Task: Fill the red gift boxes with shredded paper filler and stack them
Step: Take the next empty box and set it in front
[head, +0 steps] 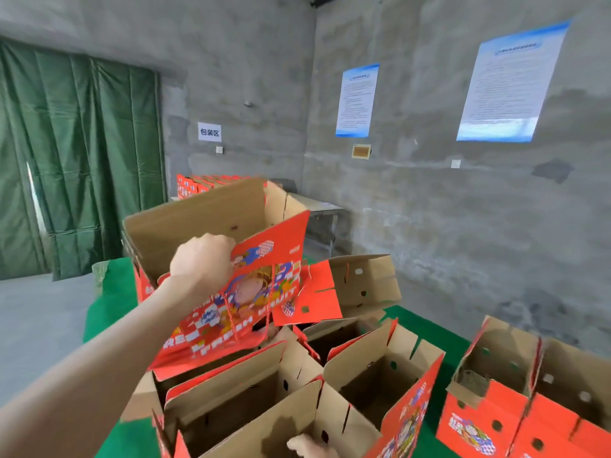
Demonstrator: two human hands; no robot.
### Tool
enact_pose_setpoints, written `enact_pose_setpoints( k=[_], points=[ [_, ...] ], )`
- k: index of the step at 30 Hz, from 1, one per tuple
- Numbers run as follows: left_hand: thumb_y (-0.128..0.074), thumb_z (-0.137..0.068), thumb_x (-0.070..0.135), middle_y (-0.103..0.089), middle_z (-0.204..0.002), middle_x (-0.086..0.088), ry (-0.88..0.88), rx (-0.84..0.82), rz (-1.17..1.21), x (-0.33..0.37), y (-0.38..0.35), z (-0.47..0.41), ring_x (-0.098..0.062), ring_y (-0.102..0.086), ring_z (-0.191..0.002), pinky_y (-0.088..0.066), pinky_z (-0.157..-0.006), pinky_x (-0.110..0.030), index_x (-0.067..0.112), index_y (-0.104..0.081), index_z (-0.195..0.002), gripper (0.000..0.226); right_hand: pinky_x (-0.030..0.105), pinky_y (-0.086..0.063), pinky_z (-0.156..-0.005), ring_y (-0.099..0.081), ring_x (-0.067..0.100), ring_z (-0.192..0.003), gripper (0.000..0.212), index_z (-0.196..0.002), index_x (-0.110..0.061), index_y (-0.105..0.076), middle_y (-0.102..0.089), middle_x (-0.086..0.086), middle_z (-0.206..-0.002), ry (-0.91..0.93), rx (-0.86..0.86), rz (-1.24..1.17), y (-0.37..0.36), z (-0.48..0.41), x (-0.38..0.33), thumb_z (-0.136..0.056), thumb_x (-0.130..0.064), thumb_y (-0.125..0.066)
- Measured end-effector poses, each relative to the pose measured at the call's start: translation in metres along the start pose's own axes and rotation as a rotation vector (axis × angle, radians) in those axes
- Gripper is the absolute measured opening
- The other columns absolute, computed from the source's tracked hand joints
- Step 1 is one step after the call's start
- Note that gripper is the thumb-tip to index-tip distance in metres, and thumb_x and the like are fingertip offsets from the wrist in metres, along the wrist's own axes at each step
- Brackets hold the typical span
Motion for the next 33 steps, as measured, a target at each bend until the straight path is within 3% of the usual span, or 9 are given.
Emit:
enact_pose_setpoints(
  k=[3, 5, 10, 14, 19, 22, 24, 29, 33],
  points=[
    [-0.054, -0.088, 0.029, -0.066, -0.082, -0.009, -0.084, 0.211, -0.026, 0.009, 0.053, 0.009, -0.035, -0.062, -0.078, -0.04, -0.059, -0.031, 0.021, -0.061, -0.089, 0.011, 0.015, -0.031, -0.104, -0.035, 0.009, -0.133, 0.046, -0.142, -0.022, -0.024, -0.029, -0.001, -0.15, 0.147, 0.181, -0.111, 0.006, 0.028, 0.0, -0.1, -0.04, -0.031],
    [-0.055, -0.088, 0.024, -0.064, -0.08, -0.007, -0.189, 0.347, -0.006, 0.026, 0.082, 0.02, -0.034, -0.061, -0.077, -0.039, -0.057, -0.031, 0.019, -0.063, -0.091, 0.01, 0.007, -0.042, -0.086, -0.052, 0.001, -0.108, 0.05, -0.136, -0.032, -0.034, -0.045, -0.007, -0.138, 0.219, 0.362, -0.237, 0.026, 0.051, -0.029, -0.091, -0.045, -0.051],
    [-0.062, -0.076, 0.001, -0.069, -0.109, 0.002, -0.532, 0.381, 0.189, 0.094, 0.114, 0.065, -0.028, -0.066, -0.091, -0.052, -0.063, -0.033, 0.036, -0.059, -0.123, 0.058, 0.041, -0.05, -0.092, -0.054, 0.021, -0.117, 0.108, -0.142, -0.038, -0.02, -0.039, 0.001, -0.139, 0.611, 0.454, -0.988, 0.093, 0.141, -0.069, -0.054, -0.044, -0.082],
    [-0.058, -0.059, -0.009, -0.073, -0.094, -0.006, -0.877, 0.468, 0.285, 0.165, 0.116, 0.108, -0.029, -0.07, -0.07, -0.055, -0.048, -0.035, 0.019, -0.07, -0.11, 0.06, 0.05, -0.054, -0.079, -0.06, 0.033, -0.108, 0.095, -0.141, -0.039, -0.022, -0.046, 0.003, -0.127, 0.788, 0.614, -1.334, 0.135, 0.223, -0.047, -0.063, -0.033, -0.076],
    [-0.051, -0.056, 0.006, -0.073, -0.074, 0.002, -1.162, 0.438, 0.335, 0.259, 0.099, 0.178, -0.02, -0.065, -0.05, -0.043, -0.035, -0.018, 0.021, -0.076, -0.095, 0.048, 0.047, -0.054, -0.077, -0.057, 0.034, -0.107, 0.052, -0.105, -0.018, -0.056, -0.052, 0.009, -0.127, 0.434, 0.967, -1.472, 0.155, 0.302, 0.056, -0.059, -0.034, -0.074],
    [-0.049, -0.073, 0.002, -0.07, -0.102, 0.005, -1.196, 0.118, 0.252, 0.308, 0.069, 0.219, -0.021, -0.068, -0.082, -0.048, -0.057, -0.026, 0.034, -0.056, -0.126, 0.062, 0.046, -0.05, -0.079, -0.053, 0.028, -0.083, 0.015, -0.091, -0.024, -0.057, -0.055, 0.007, -0.099, 0.301, 1.158, -1.459, 0.15, 0.353, 0.128, -0.078, -0.025, -0.064],
    [-0.047, -0.083, 0.003, -0.064, -0.115, 0.004, -1.2, -0.083, 0.238, 0.33, 0.042, 0.249, -0.024, -0.063, -0.098, -0.047, -0.073, -0.033, 0.04, -0.036, -0.138, 0.068, 0.049, -0.043, -0.087, -0.052, 0.027, -0.078, 0.01, -0.093, -0.024, -0.059, -0.058, 0.006, -0.089, 0.173, 1.262, -1.412, 0.144, 0.391, 0.174, -0.083, -0.026, -0.058],
    [-0.041, -0.083, -0.003, -0.065, -0.113, 0.0, -1.294, -0.349, 0.25, 0.358, -0.013, 0.338, -0.028, -0.063, -0.095, -0.048, -0.074, -0.036, 0.043, -0.031, -0.14, 0.074, 0.049, -0.048, -0.085, -0.06, 0.032, -0.093, 0.021, -0.101, -0.012, -0.058, -0.065, 0.013, -0.096, -0.265, 1.181, -1.079, 0.118, 0.456, 0.264, -0.084, -0.024, -0.063],
    [-0.039, -0.082, -0.002, -0.055, -0.13, 0.005, -1.422, -0.545, 0.292, 0.36, -0.038, 0.409, -0.028, -0.058, -0.107, -0.046, -0.081, -0.038, 0.038, -0.036, -0.138, 0.069, 0.038, -0.054, -0.064, -0.066, 0.021, -0.073, 0.014, -0.093, -0.017, -0.06, -0.071, 0.002, -0.066, -0.487, 1.114, -0.861, 0.092, 0.475, 0.308, -0.081, -0.014, -0.068]
  ],
)
Point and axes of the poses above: each hand's wrist, its own z-axis away from the middle knuckle, its own y-axis out of the back of the hand, x = y × z, the point moved 3 cm from there along -z, towards the middle knuckle
